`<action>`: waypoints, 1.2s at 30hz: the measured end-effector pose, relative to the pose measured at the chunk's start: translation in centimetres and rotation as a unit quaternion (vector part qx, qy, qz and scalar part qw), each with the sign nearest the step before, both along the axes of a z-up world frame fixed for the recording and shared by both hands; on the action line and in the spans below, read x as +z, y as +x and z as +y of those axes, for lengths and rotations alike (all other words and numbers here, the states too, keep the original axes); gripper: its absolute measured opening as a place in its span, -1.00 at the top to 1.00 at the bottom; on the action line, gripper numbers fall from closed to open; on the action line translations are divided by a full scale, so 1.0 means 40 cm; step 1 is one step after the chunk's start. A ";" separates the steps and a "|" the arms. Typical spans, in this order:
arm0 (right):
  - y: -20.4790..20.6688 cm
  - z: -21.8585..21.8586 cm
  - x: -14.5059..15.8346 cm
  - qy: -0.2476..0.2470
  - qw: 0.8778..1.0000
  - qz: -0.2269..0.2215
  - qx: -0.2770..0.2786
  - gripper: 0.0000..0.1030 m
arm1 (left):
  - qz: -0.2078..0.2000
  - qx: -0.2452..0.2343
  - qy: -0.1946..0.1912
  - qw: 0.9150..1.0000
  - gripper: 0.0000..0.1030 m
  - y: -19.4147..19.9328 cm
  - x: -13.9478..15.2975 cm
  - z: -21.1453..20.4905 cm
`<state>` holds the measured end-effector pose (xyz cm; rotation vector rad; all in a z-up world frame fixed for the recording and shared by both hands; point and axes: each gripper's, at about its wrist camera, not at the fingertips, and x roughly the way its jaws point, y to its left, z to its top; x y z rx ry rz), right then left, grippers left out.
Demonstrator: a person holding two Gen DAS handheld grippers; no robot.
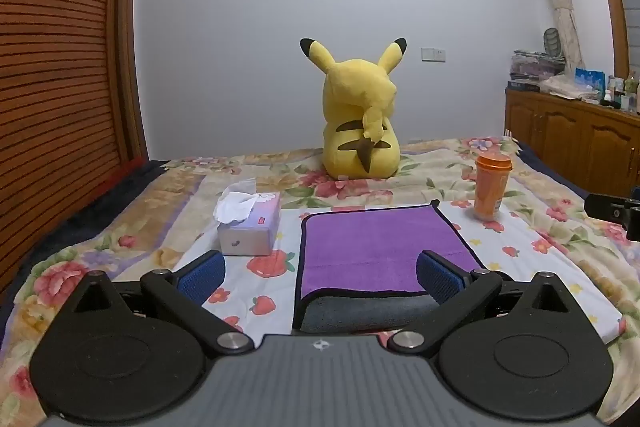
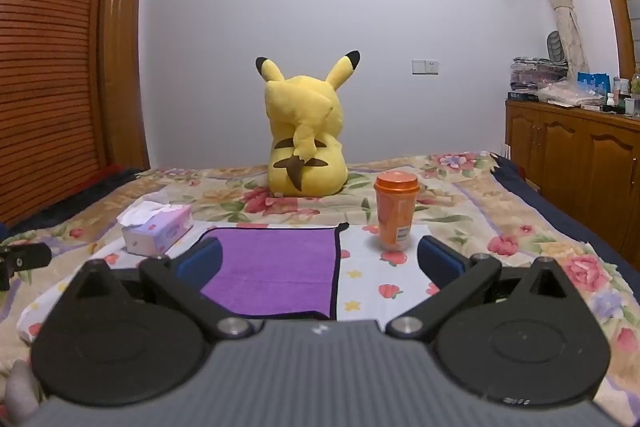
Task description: Fold towel
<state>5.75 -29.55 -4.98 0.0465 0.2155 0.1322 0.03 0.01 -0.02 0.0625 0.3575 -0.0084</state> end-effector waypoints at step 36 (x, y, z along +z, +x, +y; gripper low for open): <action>-0.003 0.005 0.003 -0.004 1.000 0.000 -0.001 -1.00 | -0.001 0.000 0.006 1.000 -1.00 -0.003 -0.008 0.003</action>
